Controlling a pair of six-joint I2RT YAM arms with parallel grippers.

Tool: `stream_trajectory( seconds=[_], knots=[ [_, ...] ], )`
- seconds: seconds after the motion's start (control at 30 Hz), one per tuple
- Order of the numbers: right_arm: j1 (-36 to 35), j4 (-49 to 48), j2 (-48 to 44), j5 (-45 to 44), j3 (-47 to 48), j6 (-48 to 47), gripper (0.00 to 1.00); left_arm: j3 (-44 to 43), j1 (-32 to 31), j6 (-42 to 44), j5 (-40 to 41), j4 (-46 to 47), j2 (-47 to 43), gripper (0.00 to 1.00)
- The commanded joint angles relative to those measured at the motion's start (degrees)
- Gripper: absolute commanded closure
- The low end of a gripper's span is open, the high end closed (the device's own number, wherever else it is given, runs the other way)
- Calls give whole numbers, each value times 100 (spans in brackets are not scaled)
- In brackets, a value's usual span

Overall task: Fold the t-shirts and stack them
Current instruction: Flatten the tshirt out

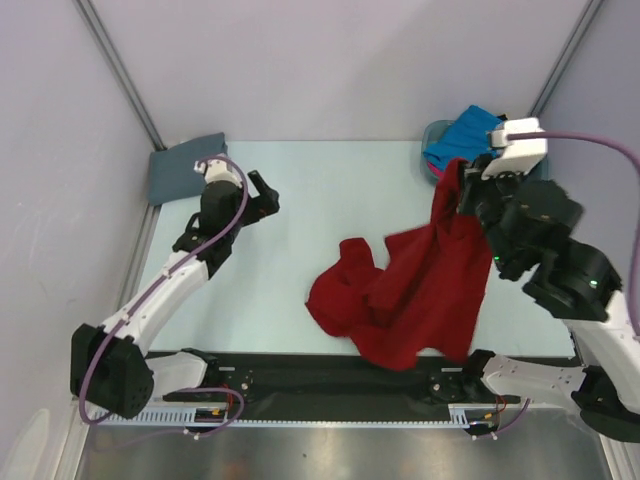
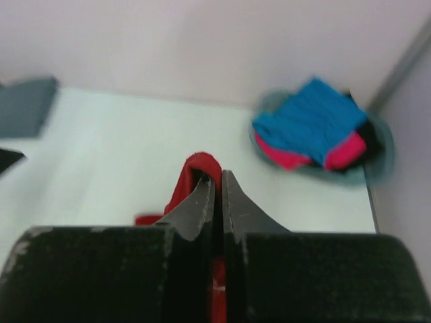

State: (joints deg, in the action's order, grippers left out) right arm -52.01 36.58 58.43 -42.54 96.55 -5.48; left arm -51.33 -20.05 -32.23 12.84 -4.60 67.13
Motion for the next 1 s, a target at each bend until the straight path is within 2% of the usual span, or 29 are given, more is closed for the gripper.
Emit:
stream_trajectory(
  seconds=[0.0, 0.07, 0.13, 0.17, 0.27, 0.33, 0.43, 0.47, 0.5, 0.6, 0.7, 0.97],
  knots=[
    [348, 445, 116, -860, -820, 870, 100, -386, 19, 182, -913, 381, 413, 0],
    [681, 1069, 151, -790, -989, 1615, 100, -439, -25, 190, -1186, 434, 772, 0],
    [762, 1385, 151, -825, -1392, 1909, 100, -561, -121, 339, -1494, 442, 985, 0],
    [797, 1474, 151, -1008, -1498, 2240, 100, -623, -278, 436, -1582, 434, 1221, 0],
    [920, 1537, 89, -1211, -1894, 2480, 100, -966, -621, 822, -2074, 329, 1635, 0],
    [1165, 1318, -16, -1265, -2052, 2420, 100, -1037, -937, 1234, -2110, 223, 1986, 0],
    [1578, 1046, -60, -1178, -2053, 2192, 100, -1046, -1114, 1368, -2320, 205, 2242, 0],
    [1728, 957, -69, -1003, -2027, 2113, 100, -1046, -1167, 1438, -2661, 231, 2338, 0],
    [2051, 869, -52, -871, -2009, 2008, 100, -1063, -1185, 1508, -2768, 240, 2409, 0],
    [2431, 649, -25, -440, -1939, 1761, 100, -1142, -1203, 1588, -3042, 259, 2786, 0],
    [2520, 535, 54, -255, -1895, 1629, 100, -1704, -1246, 1632, -3234, -356, 3463, 0],
    [2590, 429, 116, 9, -2000, 1646, 100, -2232, -1852, 1421, -3289, -357, 4351, 0]
  ],
)
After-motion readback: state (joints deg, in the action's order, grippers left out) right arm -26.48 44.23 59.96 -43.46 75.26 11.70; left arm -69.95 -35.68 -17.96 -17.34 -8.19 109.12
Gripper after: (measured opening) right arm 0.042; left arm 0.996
